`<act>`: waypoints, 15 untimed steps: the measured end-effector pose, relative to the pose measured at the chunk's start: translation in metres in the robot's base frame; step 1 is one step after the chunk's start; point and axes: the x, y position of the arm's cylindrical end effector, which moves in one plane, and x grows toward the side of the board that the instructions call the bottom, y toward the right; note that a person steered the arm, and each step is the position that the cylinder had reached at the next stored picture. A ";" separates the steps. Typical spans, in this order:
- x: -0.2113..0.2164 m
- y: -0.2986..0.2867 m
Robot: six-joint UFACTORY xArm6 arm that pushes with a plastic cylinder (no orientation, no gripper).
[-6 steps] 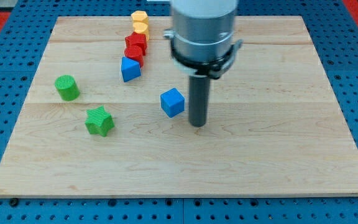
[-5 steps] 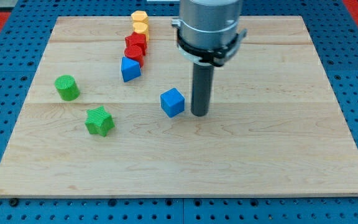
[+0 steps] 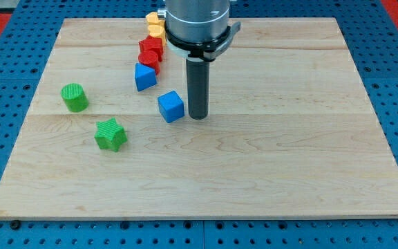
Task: Push the blue cube closer to the blue triangle
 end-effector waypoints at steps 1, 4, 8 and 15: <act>0.000 -0.024; -0.001 -0.053; -0.007 -0.071; -0.010 -0.083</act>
